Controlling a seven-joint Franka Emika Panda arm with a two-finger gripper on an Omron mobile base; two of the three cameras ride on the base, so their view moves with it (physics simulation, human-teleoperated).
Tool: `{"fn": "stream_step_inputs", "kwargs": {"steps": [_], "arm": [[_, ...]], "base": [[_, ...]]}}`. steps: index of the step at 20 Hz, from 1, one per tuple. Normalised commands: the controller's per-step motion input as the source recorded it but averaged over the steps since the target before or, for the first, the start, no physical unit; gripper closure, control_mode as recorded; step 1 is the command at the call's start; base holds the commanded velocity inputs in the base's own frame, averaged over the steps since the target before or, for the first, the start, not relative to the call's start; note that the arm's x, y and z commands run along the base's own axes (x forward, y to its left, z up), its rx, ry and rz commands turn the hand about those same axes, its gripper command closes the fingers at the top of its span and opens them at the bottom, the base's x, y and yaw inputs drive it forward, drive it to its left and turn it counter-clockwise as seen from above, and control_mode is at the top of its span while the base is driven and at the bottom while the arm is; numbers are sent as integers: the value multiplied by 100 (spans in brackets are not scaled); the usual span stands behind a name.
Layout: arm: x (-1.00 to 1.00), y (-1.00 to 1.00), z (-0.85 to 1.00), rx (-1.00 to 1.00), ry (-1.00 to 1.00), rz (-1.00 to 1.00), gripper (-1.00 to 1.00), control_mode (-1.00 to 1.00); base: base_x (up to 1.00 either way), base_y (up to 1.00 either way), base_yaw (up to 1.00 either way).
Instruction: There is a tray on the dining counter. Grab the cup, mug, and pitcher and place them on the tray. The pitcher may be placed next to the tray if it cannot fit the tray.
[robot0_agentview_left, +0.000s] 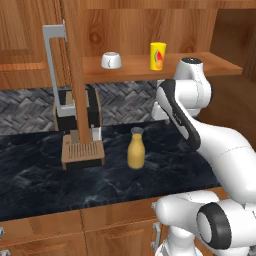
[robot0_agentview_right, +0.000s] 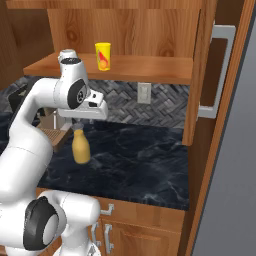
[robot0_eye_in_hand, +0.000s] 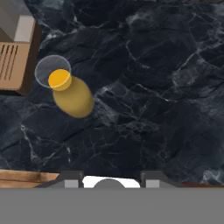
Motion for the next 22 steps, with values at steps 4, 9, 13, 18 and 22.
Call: {"fn": "stream_step_inputs", "kwargs": {"steps": [4, 9, 13, 18, 22], "arm": [[-3, 10, 0, 0, 0, 0, -100, -100], [-2, 20, 0, 0, 0, -1, -100, -100], [0, 2, 0, 0, 1, 0, -100, -100], [-3, 0, 0, 2, 0, -7, -100, -100], [-12, 0, 4, 4, -3, -13, -100, -100]], "base": [[0, 0, 0], [0, 0, 0], [0, 0, 0], [0, 0, 0], [0, 0, 0]]}}
